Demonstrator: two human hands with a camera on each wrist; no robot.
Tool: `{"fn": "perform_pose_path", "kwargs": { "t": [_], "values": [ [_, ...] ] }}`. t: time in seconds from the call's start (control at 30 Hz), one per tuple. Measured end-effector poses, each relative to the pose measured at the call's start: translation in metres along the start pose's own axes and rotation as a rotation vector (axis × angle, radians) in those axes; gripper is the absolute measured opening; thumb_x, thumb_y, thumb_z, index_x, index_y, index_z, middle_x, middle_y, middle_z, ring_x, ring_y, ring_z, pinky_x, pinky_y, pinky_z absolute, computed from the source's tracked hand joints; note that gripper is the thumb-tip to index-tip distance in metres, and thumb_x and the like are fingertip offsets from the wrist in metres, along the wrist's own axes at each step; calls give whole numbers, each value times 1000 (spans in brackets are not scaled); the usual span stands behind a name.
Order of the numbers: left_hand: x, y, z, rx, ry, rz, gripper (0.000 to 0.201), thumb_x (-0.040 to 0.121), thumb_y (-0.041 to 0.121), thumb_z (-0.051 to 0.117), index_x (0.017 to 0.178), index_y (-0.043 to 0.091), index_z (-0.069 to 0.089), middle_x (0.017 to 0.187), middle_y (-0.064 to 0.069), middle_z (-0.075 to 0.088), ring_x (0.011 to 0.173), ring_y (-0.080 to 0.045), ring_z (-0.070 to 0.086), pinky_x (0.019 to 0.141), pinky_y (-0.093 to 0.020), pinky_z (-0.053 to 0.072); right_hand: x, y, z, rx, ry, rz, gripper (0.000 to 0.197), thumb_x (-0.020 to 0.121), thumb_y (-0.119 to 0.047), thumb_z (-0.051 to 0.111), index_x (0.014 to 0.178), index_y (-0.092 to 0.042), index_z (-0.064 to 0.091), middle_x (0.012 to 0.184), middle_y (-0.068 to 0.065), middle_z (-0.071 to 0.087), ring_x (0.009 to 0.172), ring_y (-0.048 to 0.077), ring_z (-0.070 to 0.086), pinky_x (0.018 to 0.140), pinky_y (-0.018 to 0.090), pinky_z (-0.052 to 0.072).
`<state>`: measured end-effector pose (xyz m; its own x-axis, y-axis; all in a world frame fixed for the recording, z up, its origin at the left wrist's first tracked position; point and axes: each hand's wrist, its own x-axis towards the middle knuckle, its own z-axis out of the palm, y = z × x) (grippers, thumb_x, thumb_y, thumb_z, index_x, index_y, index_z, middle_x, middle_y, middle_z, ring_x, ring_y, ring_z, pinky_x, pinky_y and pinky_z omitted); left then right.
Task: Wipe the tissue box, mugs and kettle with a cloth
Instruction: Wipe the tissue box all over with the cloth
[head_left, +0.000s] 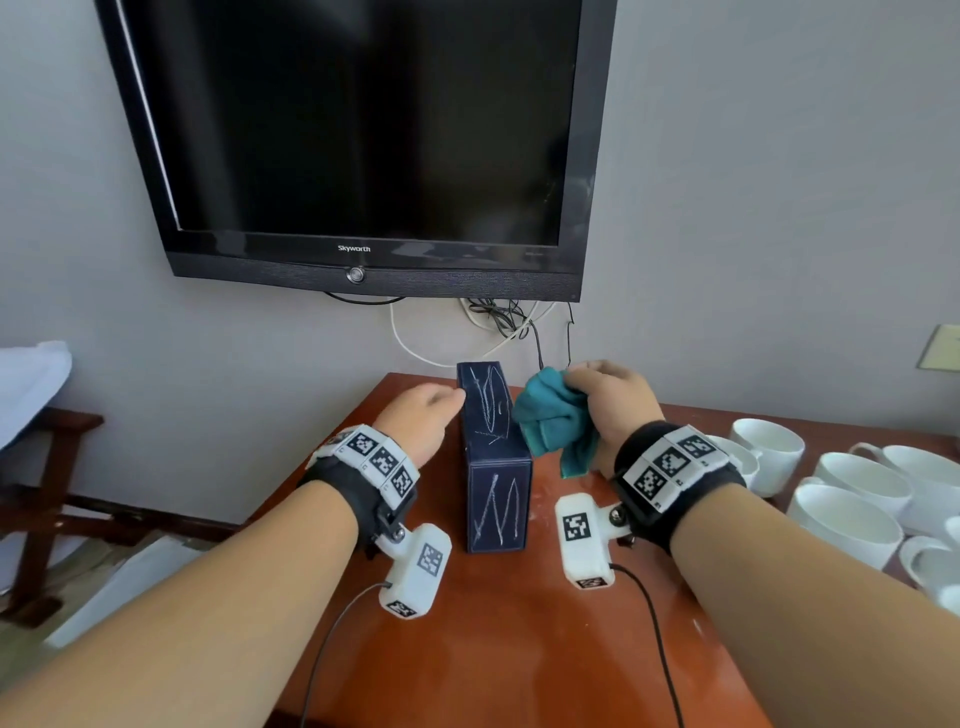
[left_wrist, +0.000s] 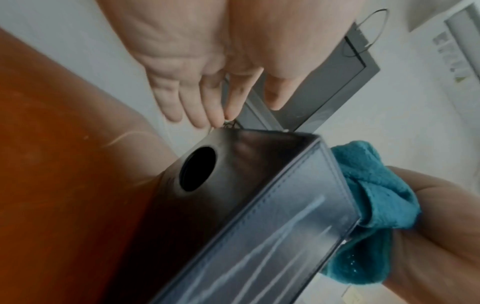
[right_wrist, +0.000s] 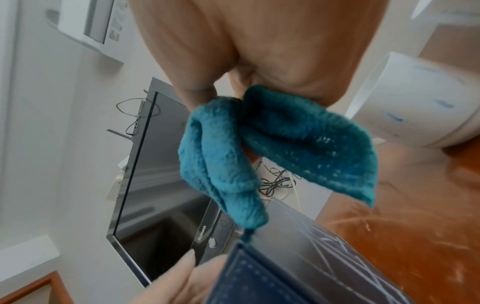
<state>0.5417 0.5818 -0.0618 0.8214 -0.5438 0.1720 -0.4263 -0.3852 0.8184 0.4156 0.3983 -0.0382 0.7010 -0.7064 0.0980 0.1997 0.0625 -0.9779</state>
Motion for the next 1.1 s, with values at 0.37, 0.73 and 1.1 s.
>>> {"fn": "perform_pose_path", "kwargs": {
  "t": [0.37,0.73,1.1],
  "values": [
    [-23,66,2,-599,-399,-94,59,93,54,64,133,11,63,124,-18,73,113,-32,73,104,-47,55,-23,-22,4,137,-392,-11,14,95,4,61,87,-6,64,80,13,66,73,25,65,74,37,56],
    [-16,63,-1,-537,-157,80,21,95,-3,70,108,9,59,116,-26,69,95,-33,77,67,-32,63,-26,-25,3,280,-337,101,35,103,-6,48,135,-4,60,128,23,68,112,34,71,88,40,60],
    [-20,63,3,-361,-142,134,16,93,5,72,103,-1,61,103,-26,72,100,-36,75,84,-46,64,-39,-14,24,-139,-460,-130,50,83,-47,80,127,-26,69,120,10,74,114,31,71,105,54,53]
  ]
}}
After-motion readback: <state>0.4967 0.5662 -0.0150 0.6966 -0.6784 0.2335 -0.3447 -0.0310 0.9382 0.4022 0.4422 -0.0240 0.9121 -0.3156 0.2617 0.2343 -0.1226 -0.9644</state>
